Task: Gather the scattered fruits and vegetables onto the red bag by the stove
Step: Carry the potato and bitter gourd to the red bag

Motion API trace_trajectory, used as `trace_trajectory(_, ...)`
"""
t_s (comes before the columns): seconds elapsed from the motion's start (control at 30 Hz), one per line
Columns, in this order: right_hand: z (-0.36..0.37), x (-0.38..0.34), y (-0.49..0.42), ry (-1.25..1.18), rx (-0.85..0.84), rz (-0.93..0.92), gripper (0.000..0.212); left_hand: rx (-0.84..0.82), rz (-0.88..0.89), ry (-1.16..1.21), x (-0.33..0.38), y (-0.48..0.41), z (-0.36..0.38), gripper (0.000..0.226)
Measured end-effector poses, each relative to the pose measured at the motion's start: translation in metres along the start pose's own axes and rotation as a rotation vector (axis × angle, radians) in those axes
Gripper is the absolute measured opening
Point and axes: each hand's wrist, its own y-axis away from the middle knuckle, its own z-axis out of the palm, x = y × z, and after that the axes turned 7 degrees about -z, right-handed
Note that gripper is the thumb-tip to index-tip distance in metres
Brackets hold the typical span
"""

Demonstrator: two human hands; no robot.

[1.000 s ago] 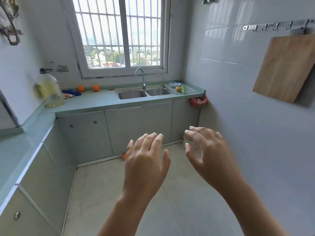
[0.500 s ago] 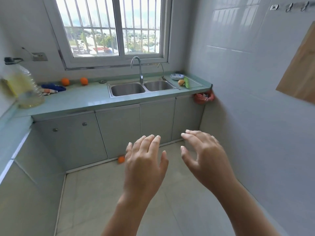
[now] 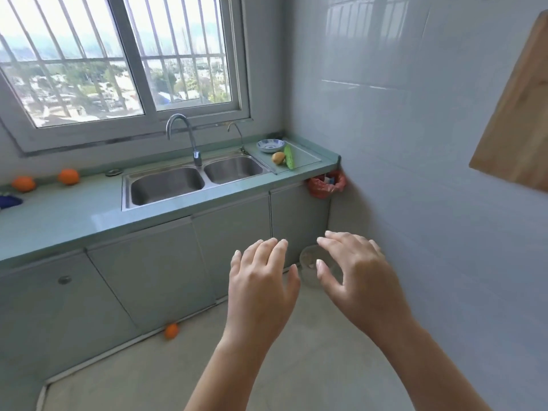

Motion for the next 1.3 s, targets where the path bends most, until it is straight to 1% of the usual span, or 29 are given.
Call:
trace_trajectory(0.13,0.02,0.055,-0.039,0.015,-0.006,0.01,0.042,0.006,0.0,0.004,0.01,-0.046,0.045,0.042)
trace_trajectory(0.37,0.067,0.114,-0.083,-0.004,-0.037,0.005,0.041,-0.022,-0.022,-0.028,0.0,-0.102,0.107,0.042)
trace_trajectory(0.57,0.114,0.161,-0.127,0.014,-0.058,0.025,0.041,-0.058,-0.019,0.009,-0.014,-0.158,0.169,0.042)
trace_trajectory(0.77,0.18,0.206,-0.21,0.066,-0.083,0.05,0.042,-0.06,-0.028,0.063,-0.049,-0.247,0.237,0.042)
trace_trajectory(1.0,0.255,0.236,-0.335,0.092,-0.1,-0.016,0.042,-0.044,-0.067,0.111,-0.1,-0.357,0.29,0.041)
trace_trajectory(1.3,0.337,0.267,-0.401,0.036,-0.147,0.019,0.044,-0.073,-0.103,0.109,-0.159,-0.424,0.347,0.042)
